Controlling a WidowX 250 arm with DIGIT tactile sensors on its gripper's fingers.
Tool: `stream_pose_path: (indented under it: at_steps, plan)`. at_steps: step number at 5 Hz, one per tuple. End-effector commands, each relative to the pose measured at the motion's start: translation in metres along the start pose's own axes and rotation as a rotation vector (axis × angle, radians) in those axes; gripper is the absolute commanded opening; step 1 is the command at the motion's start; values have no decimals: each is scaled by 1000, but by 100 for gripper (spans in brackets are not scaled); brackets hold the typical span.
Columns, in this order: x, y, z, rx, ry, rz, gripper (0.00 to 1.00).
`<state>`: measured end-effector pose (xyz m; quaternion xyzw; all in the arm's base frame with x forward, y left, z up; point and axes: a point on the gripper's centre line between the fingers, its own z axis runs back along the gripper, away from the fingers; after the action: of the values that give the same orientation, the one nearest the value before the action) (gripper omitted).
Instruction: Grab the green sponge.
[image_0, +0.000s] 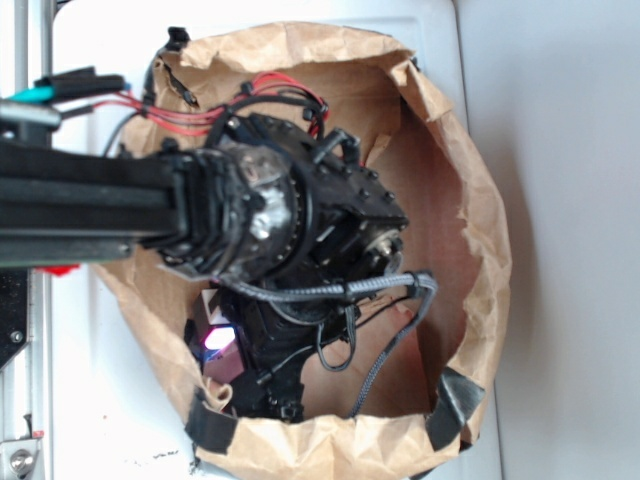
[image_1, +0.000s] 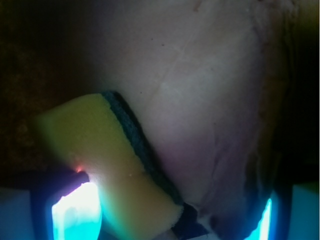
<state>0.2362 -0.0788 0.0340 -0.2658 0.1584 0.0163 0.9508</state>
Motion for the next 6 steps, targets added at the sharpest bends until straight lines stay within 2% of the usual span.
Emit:
stream_pose_path:
  at_steps: [1, 4, 5, 6]
  plan:
    - [7, -15, 6, 14, -48, -46, 0]
    - [7, -16, 7, -6, -39, -57, 0]
    - [6, -17, 13, -25, -56, -68, 0]
    - [0, -10, 54, -71, -77, -70, 0]
